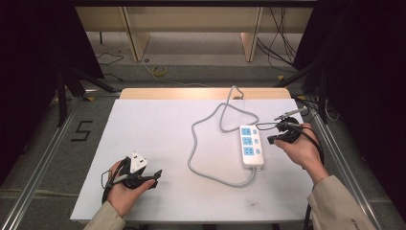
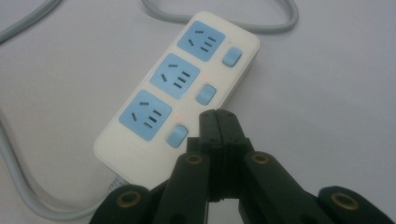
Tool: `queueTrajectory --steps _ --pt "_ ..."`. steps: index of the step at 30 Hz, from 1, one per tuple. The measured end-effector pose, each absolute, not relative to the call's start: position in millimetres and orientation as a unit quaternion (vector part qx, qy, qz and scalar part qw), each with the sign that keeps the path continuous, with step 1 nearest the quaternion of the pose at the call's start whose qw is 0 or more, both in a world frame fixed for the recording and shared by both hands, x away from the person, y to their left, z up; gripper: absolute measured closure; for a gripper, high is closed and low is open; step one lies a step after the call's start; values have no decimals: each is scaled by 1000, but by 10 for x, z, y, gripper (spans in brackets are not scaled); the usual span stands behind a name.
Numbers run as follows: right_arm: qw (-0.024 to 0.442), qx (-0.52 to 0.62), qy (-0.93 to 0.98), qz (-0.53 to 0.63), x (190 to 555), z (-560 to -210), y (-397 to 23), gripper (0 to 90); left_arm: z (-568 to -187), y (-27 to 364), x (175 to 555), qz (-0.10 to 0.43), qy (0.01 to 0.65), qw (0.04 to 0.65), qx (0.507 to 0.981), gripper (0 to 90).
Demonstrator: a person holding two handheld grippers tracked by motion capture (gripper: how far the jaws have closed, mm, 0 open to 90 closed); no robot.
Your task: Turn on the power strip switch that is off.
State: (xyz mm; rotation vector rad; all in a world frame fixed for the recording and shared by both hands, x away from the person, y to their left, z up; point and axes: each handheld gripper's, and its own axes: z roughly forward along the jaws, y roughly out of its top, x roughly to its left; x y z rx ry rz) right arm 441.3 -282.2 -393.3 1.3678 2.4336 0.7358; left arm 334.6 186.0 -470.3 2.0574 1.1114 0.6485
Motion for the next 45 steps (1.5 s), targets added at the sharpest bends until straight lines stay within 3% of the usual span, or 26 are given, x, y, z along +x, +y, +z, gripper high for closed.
queueTrajectory --steps 45 --pt "116 478 841 224 4732 -3974 -2691 900 -4701 1859 3346 252 428 350 794 270"
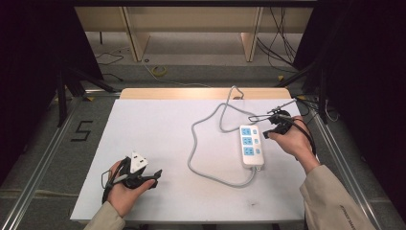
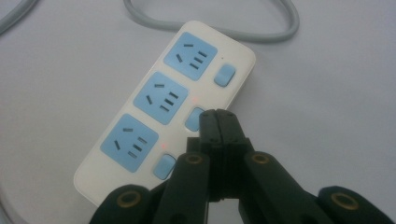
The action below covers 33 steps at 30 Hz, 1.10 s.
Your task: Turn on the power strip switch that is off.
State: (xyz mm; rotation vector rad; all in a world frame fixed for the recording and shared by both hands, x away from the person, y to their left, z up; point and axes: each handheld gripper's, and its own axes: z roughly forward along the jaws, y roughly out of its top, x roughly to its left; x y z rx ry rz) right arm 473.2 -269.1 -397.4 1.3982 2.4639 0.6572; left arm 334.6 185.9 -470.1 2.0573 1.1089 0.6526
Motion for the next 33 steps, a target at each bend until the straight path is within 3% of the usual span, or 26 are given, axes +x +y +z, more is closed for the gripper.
queueTrajectory --steps 33 --pt "114 480 843 214 4891 -4032 -2598 900 -4703 1853 3350 251 427 350 795 269"
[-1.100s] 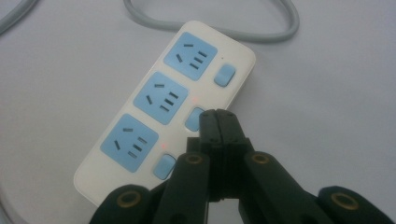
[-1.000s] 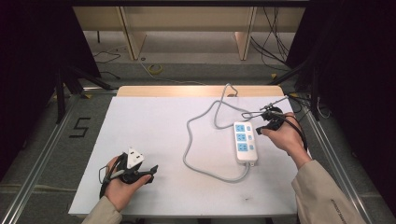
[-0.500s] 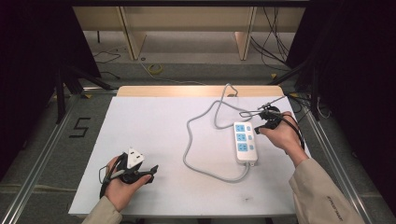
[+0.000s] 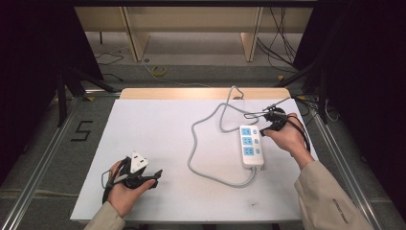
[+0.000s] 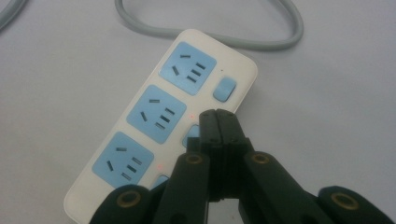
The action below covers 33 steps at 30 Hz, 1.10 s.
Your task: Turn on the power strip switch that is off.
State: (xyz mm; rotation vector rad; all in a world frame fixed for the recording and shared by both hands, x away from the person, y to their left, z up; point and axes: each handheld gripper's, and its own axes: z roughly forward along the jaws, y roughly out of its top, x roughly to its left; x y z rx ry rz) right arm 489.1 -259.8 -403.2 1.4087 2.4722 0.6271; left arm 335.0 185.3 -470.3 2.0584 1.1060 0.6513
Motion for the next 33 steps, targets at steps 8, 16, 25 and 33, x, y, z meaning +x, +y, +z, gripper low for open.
queueTrajectory --steps 8,16,25,33 --pt "113 483 842 210 4924 -4042 -2576 900 -4704 1855 3351 251 427 350 795 270" --pt "114 482 843 209 4973 -4039 -2569 900 -4702 1852 3349 252 427 351 795 269" --pt "111 484 843 207 5016 -4065 -2531 900 -4701 1844 3346 251 427 352 794 269" --pt "108 486 843 204 5056 -4099 -2486 900 -4701 1845 3348 251 426 351 795 269"
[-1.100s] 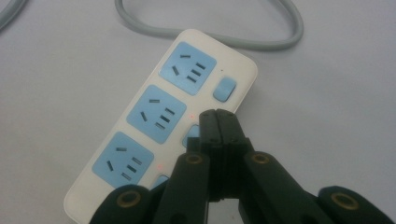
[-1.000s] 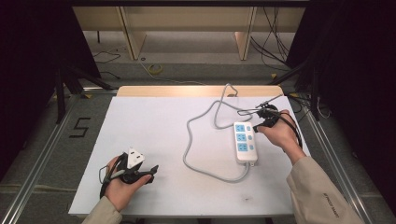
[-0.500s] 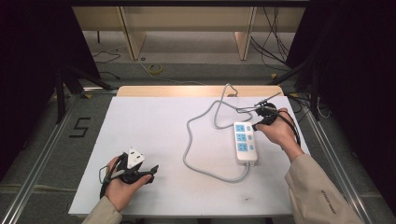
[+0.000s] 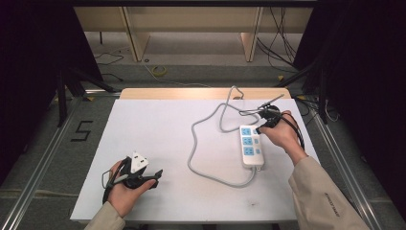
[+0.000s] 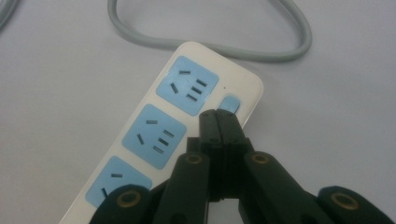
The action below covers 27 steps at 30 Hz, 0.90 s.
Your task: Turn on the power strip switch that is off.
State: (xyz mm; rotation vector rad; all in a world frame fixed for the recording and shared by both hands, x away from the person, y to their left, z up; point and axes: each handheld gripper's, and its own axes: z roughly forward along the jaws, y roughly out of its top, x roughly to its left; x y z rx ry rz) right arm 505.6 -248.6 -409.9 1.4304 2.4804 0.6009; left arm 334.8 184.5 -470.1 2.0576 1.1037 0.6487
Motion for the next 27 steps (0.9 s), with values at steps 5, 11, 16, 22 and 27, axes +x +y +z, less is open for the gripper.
queueTrajectory --steps 5,11,16,22,27 --pt "108 485 844 203 5079 -4110 -2467 900 -4699 1849 3348 252 427 352 794 269" --pt "111 486 843 204 5103 -4097 -2452 900 -4700 1847 3349 251 427 352 794 269" --pt "112 485 843 203 5128 -4101 -2440 900 -4700 1849 3348 252 427 352 794 270" --pt "112 487 843 200 5159 -4126 -2426 900 -4699 1850 3350 252 427 352 794 269" --pt "110 490 842 196 5183 -4145 -2416 900 -4699 1851 3351 251 428 353 793 270"
